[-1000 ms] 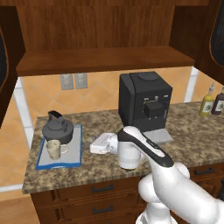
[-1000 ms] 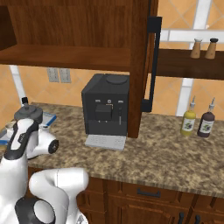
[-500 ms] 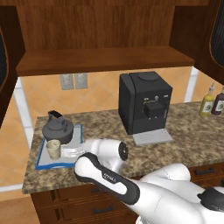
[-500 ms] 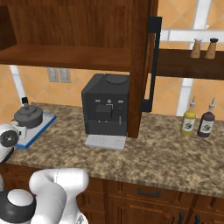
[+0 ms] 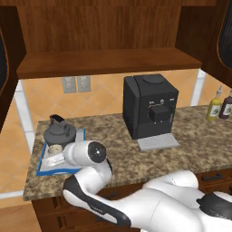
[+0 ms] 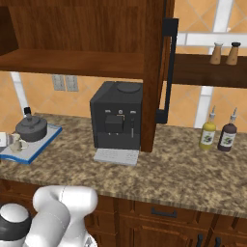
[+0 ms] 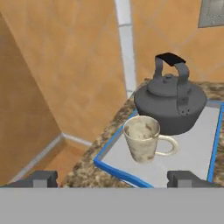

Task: Pick the kettle from the counter and place it on the tray. Then pick the mug from the cabinet and place it on the tray. Then close the cabinet doors.

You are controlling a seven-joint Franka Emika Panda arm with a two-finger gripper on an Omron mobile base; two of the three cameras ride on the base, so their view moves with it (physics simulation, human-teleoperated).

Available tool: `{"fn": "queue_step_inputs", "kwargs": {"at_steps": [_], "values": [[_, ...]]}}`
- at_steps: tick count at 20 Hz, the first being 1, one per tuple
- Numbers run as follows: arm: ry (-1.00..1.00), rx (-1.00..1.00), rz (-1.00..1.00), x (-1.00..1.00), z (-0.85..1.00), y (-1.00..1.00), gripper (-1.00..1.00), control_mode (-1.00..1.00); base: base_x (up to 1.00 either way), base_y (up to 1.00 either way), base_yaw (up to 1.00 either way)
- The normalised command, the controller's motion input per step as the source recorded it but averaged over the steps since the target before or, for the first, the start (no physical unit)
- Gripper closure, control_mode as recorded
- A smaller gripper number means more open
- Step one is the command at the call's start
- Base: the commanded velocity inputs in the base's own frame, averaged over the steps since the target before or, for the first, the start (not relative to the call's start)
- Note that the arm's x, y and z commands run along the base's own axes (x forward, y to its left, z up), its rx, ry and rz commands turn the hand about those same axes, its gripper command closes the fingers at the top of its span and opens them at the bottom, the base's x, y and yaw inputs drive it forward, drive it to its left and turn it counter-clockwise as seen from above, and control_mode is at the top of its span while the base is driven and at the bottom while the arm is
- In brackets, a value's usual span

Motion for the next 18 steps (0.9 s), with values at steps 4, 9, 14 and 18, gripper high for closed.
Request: {"fn": "queue_step_inputs", "kwargs": {"at_steps": [4,9,14,18], "values": [[-0.26,-0.35,0.01,0.00,0.01,0.36,-1.00,-1.00,0.00,0.00,0.00],[-0.04,-0.29,0.00,0.00,-0.06,0.10,-1.00,-1.00,0.00,0.00,0.00],[-0.05,-0.10,0.01,-0.07,0.11,0.16,-1.00,-1.00,0.00,0.00,0.00],[-0.17,-0.07,0.00,0.00,0.05,0.30,-1.00,-1.00,0.00,0.00,0.00]]}}
